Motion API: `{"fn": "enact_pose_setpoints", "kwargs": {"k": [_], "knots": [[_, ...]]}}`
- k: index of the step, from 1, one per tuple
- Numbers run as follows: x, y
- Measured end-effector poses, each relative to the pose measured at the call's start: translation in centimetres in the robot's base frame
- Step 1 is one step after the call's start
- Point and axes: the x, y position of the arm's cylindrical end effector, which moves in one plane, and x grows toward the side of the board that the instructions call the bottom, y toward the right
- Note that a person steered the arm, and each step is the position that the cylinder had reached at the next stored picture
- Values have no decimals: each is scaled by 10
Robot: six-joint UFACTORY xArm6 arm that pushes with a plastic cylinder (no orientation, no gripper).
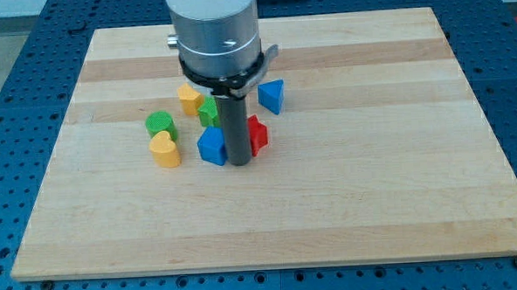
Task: Slide the red star to the group of blocks
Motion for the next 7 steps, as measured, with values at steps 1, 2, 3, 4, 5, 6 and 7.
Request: {"fn": "enact_pose_setpoints", "kwargs": {"k": [1, 2, 3, 4, 5, 6, 7], "knots": [[0, 32], [0, 53], [0, 55], [0, 59], [-1, 81], [-1, 92], [-5, 99]]}}
